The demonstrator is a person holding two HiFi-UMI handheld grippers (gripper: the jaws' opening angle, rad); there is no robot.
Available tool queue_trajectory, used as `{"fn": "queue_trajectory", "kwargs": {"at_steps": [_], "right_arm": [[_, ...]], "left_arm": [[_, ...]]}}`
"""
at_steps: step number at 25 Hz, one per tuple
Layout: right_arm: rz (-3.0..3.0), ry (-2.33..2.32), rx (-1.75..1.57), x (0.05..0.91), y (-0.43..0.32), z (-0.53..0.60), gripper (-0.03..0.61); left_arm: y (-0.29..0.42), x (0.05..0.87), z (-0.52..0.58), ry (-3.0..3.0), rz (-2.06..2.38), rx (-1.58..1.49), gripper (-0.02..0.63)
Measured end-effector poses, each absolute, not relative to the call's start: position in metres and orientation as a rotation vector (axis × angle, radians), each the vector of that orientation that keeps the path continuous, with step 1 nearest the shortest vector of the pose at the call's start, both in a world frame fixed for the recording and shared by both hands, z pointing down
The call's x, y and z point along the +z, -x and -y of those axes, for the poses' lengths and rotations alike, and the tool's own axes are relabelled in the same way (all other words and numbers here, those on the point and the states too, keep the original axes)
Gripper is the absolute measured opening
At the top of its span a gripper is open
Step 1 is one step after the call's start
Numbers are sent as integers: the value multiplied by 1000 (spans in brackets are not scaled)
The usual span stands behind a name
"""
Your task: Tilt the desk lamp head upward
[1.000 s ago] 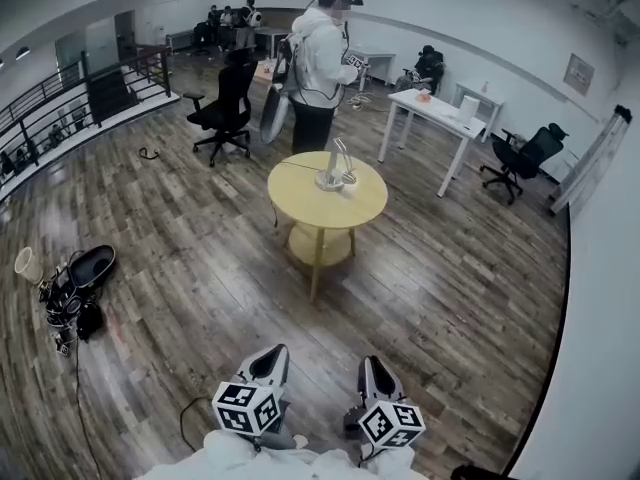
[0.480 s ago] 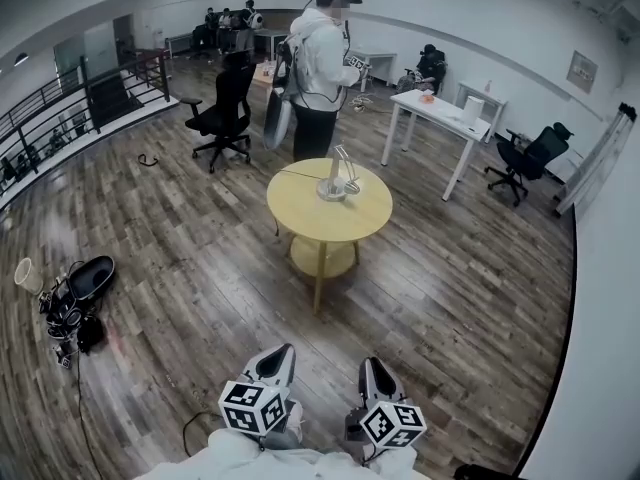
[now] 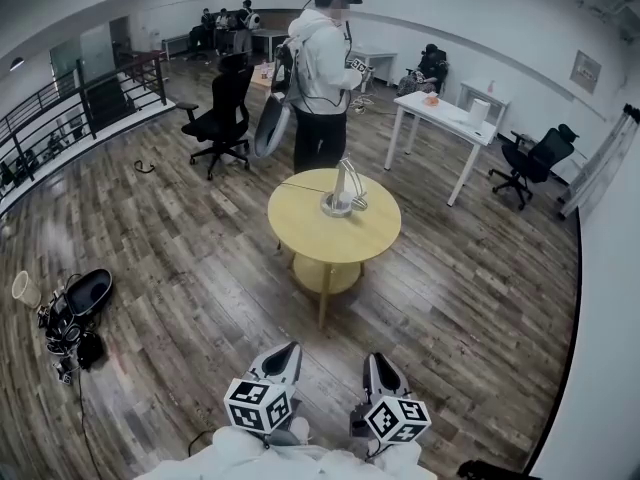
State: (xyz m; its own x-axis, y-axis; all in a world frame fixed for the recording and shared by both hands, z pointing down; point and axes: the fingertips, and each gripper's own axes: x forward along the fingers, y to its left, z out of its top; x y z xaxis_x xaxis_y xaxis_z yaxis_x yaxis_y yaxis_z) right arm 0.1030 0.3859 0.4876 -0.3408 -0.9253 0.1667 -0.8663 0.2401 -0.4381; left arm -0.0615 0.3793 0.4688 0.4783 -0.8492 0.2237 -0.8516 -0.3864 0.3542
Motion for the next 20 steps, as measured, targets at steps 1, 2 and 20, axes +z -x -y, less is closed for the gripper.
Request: {"fn": "queue_trajectory", "kwargs": {"at_steps": [1, 2, 20], "right_arm": [[-2374, 1721, -702, 487, -99, -376, 63], [-2377, 1718, -700, 486, -95, -366, 63], [-2330, 1791, -726, 496, -89, -245, 63]], "left_arm": [[65, 469, -370, -2308, 1416, 7, -2], [69, 469, -360, -2308, 1415, 8, -2], [74, 486, -237, -2313, 1336, 46, -2]]}}
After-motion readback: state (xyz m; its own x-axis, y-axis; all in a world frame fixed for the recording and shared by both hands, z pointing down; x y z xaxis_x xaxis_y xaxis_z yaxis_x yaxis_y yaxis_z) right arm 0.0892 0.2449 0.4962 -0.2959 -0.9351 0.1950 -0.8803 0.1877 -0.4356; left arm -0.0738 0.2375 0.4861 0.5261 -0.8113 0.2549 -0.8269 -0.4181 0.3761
